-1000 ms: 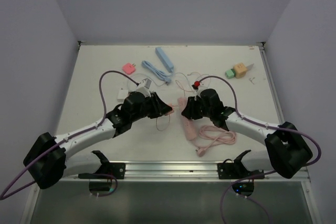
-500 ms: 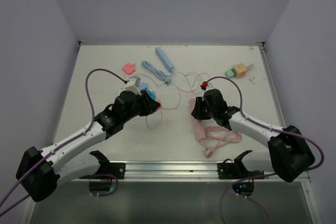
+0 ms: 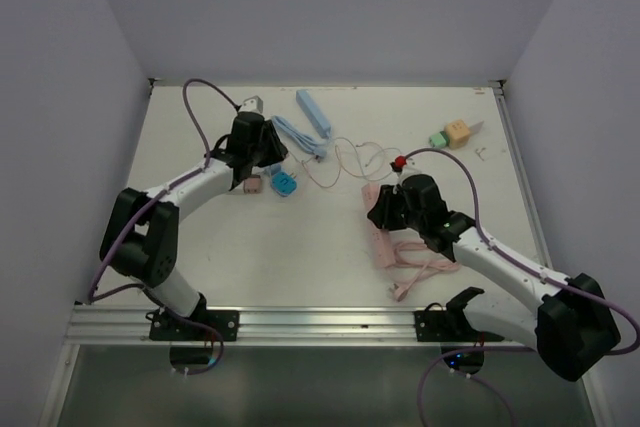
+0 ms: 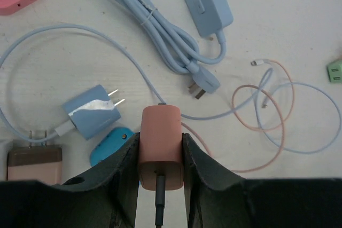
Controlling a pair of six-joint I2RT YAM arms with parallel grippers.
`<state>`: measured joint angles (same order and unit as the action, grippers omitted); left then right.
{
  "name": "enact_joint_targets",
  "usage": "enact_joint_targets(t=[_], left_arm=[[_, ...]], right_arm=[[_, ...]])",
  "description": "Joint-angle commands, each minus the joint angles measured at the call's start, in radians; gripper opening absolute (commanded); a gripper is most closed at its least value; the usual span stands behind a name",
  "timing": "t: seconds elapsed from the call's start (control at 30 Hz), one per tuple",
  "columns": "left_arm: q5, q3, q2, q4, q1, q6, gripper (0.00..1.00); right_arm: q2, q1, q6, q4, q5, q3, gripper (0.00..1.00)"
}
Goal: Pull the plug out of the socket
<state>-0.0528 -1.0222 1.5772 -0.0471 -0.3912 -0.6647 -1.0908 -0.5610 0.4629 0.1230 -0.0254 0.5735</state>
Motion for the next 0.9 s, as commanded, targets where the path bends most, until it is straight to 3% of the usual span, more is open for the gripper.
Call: enact_joint_targets(t=[0.0, 0.2, 0.47, 0.63, 0.7, 0.77, 0.8, 0.83, 0.87], left_arm=[[-0.005, -0.071, 0.088, 0.03, 0.037, 0.05, 0.03], [-0.012, -0.141, 0.228, 0.012, 0.084, 0.05, 0.16], [-0.03, -0.136, 0.166, -0.033, 0.087, 0.06, 0.57], [-0.045, -0.145, 0.049, -0.077, 0.087, 0.066, 0.83], [-0.053, -0.159, -0.014, -0.115, 0.087, 0.074, 0.89], [-0.058, -0.164, -0.06, -0.151, 0.087, 0.083, 0.96], [-0.058, -0.165, -0.112, -0.16, 0.087, 0.094, 0.97], [-0.056, -0.167, -0.14, -0.171, 0.087, 0.102, 0.98], [-0.059, -0.167, -0.167, -0.193, 0.087, 0.108, 0.98]], right_arm=[[0.035, -0.002, -0.01, 0.001, -0.008, -0.011, 0.0], [0.031, -0.002, -0.006, 0.027, 0.041, -0.006, 0.0], [-0.056, -0.002, 0.023, 0.03, 0.074, 0.003, 0.0], [-0.13, 0.0, 0.049, 0.044, 0.1, 0.028, 0.0], [-0.161, 0.0, 0.059, 0.058, 0.114, 0.04, 0.0], [-0.179, 0.0, 0.069, 0.078, 0.12, 0.057, 0.1], [-0.194, 0.0, 0.074, 0.086, 0.125, 0.063, 0.25], [-0.198, 0.0, 0.079, 0.092, 0.125, 0.068, 0.31], [-0.198, 0.0, 0.085, 0.105, 0.13, 0.074, 0.45]])
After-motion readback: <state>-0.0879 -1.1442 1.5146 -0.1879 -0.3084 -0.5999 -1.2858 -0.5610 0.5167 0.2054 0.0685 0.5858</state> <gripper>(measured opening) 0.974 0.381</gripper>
